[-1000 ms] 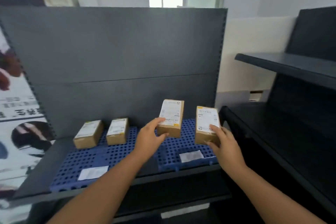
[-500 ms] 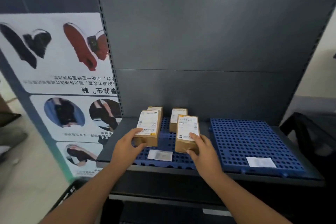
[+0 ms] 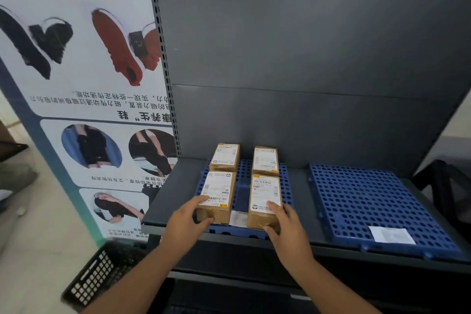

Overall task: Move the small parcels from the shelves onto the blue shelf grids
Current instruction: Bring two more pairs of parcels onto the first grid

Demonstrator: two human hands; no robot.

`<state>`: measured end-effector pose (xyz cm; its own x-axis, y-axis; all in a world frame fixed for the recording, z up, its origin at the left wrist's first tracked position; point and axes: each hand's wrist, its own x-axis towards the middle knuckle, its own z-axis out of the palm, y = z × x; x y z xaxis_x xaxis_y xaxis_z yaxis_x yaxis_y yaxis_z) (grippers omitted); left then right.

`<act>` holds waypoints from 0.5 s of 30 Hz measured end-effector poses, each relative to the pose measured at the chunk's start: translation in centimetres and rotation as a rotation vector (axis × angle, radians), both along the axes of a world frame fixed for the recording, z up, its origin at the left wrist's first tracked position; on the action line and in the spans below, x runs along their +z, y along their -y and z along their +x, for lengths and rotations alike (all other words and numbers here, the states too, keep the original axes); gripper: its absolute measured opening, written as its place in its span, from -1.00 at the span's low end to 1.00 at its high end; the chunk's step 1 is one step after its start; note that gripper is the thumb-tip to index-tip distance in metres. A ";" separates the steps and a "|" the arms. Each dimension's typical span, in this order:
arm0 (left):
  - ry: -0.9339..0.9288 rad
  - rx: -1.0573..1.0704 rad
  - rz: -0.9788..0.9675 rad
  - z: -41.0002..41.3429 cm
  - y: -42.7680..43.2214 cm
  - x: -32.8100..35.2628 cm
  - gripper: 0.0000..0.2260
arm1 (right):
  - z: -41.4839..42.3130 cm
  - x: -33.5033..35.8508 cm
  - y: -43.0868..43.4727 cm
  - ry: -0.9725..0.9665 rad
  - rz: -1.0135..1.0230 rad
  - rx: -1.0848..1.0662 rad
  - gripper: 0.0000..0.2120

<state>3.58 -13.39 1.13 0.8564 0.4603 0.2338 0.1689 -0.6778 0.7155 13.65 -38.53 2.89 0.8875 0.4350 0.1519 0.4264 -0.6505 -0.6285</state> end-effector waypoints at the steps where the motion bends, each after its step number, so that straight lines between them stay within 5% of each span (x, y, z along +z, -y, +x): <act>1: -0.001 0.001 -0.002 -0.1 -0.1 -0.4 -0.51 | 0.0 -0.4 0.0 0.005 0.003 -0.001 -0.43; 15: 0.094 -0.032 0.047 0.0 0.0 0.2 -0.42 | 0.0 -0.6 0.5 -0.011 -0.005 0.001 -0.31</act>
